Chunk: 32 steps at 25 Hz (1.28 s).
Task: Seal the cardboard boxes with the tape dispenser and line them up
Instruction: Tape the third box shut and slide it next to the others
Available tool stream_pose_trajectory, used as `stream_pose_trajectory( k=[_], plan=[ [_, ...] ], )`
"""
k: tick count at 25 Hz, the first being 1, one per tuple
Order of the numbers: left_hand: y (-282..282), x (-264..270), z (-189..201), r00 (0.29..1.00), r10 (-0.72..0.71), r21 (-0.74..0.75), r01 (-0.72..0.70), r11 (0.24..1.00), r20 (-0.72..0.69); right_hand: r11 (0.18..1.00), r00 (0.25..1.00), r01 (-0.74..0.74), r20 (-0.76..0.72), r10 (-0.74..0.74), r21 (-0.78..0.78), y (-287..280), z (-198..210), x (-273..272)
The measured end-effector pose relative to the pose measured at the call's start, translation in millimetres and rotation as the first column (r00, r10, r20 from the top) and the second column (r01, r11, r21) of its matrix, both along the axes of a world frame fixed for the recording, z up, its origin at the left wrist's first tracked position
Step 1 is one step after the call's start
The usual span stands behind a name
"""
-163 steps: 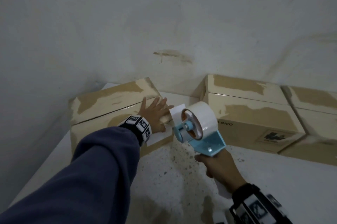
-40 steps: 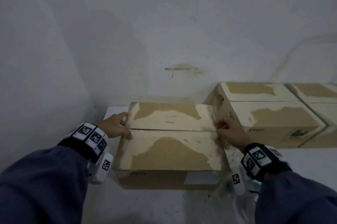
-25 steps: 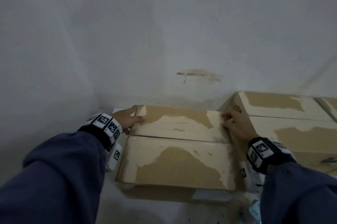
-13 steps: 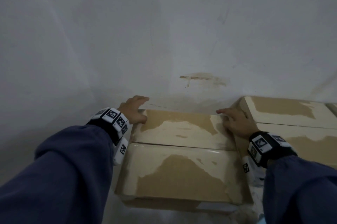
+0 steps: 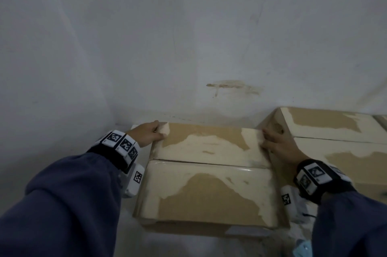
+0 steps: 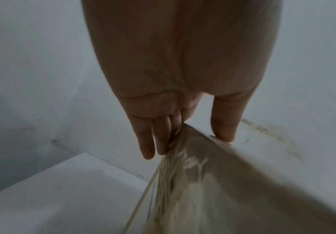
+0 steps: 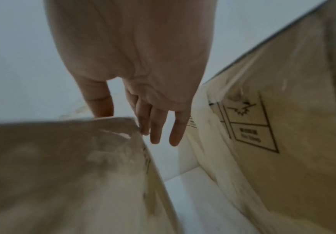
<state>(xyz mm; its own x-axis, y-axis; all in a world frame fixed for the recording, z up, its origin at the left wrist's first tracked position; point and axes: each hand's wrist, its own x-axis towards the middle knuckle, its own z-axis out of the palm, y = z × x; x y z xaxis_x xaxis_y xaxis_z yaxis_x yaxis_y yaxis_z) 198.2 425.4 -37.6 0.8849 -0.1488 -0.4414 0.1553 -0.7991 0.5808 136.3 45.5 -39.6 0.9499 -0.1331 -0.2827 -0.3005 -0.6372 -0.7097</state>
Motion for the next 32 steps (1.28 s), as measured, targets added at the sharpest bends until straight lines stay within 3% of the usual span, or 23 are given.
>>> stream_pose_trajectory(
  k=[4, 11, 16, 18, 22, 28, 32],
  plan=[
    [3, -17, -3, 0.995, -0.050, -0.011, 0.049, 0.999, -0.084, 0.993, 0.990, -0.120, -0.072, 0.120, 0.014, 12, 1, -19],
    [6, -34, -5, 0.999, -0.033, -0.048, 0.034, 0.998, 0.013, 0.993, 0.995, -0.103, -0.013, 0.103, -0.052, 17, -3, -21],
    [15, -55, 0, 0.996, -0.084, -0.091, 0.084, 0.992, 0.007, 0.993, 0.996, -0.092, -0.002, 0.092, -0.078, 18, -1, -43],
    [18, -68, 3, 0.995, -0.095, -0.122, 0.092, 0.988, -0.019, 0.996, 0.996, -0.084, 0.000, 0.084, -0.020, 20, 2, -59],
    [8, -114, 8, 0.999, -0.014, -0.356, -0.002, 0.935, -0.042, 0.982, 1.000, 0.017, 0.005, -0.019, 0.189, 23, -2, -105],
    [5, -158, -19, 0.974, 0.145, -0.666, -0.226, 0.711, -0.176, 0.892, 0.990, 0.086, 0.060, -0.125, 0.444, 39, -23, -158],
    [-5, -161, -28, 0.957, 0.237, -0.693, -0.285, 0.662, -0.168, 0.788, 0.980, 0.147, 0.019, -0.198, 0.598, 46, -35, -165]
  ],
)
